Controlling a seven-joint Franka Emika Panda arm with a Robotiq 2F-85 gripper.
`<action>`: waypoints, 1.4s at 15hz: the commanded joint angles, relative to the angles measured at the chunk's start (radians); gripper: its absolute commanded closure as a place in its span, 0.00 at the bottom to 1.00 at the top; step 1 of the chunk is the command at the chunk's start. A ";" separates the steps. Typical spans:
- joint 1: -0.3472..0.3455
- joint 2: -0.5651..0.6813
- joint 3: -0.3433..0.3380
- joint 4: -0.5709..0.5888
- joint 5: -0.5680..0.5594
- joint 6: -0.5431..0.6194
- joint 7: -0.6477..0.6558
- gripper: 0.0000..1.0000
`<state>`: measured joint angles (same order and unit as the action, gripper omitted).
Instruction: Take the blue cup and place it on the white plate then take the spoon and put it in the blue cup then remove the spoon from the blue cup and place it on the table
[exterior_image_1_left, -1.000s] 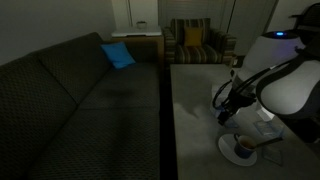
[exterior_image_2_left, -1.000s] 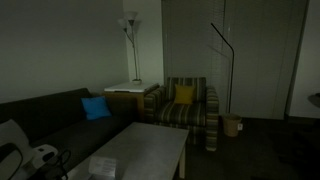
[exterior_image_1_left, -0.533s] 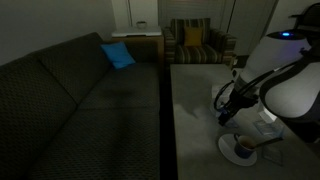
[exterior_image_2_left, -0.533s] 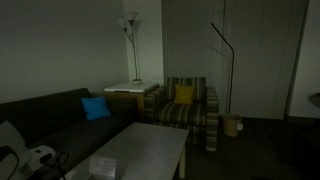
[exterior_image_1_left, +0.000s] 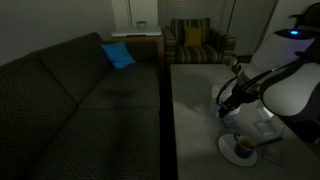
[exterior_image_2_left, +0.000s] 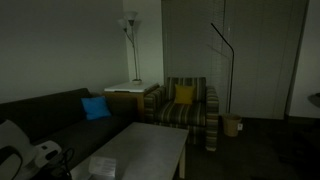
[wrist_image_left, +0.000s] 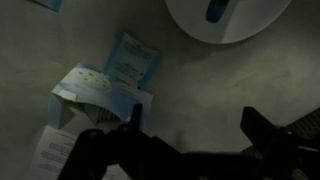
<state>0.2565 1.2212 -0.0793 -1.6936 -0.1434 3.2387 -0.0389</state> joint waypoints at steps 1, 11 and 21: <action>0.002 0.030 -0.036 0.011 0.062 0.088 0.028 0.00; -0.027 0.098 -0.053 0.046 0.205 0.203 0.053 0.00; -0.024 0.103 -0.047 0.049 0.257 0.168 0.117 0.00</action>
<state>0.2339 1.3182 -0.1291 -1.6513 0.0696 3.4183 0.0707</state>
